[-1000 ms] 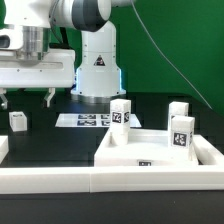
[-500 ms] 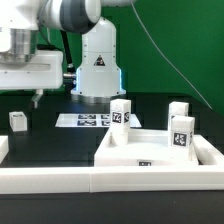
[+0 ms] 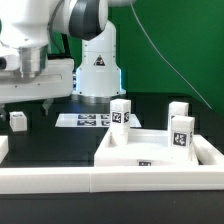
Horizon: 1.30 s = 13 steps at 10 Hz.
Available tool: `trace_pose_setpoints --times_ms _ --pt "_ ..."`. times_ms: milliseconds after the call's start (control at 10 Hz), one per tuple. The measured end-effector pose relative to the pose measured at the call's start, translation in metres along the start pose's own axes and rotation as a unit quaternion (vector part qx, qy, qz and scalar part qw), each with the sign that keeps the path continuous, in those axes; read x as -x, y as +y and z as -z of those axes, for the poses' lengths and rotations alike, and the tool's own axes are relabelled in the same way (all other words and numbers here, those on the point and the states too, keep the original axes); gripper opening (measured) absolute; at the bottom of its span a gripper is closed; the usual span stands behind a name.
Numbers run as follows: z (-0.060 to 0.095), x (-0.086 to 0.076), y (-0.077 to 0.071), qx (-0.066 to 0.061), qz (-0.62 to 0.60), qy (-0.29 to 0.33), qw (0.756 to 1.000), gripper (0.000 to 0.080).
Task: Assemble square table
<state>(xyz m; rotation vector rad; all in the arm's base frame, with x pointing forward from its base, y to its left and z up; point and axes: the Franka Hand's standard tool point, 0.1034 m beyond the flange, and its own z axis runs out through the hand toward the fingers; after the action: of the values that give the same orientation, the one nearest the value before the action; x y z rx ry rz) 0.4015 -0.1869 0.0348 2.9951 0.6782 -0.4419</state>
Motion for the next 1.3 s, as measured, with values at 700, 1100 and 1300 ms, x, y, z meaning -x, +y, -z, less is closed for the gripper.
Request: trace_pose_setpoints --times_ms 700,1100,1300 --pt "-0.007 -0.012 -0.005 -0.021 0.015 -0.144 0.989 0.0649" --pt "-0.010 0.001 0.004 -0.003 -0.026 -0.146 0.989 0.0649" --pt "-0.011 0.001 0.004 -0.003 -0.026 -0.146 0.989 0.0649"
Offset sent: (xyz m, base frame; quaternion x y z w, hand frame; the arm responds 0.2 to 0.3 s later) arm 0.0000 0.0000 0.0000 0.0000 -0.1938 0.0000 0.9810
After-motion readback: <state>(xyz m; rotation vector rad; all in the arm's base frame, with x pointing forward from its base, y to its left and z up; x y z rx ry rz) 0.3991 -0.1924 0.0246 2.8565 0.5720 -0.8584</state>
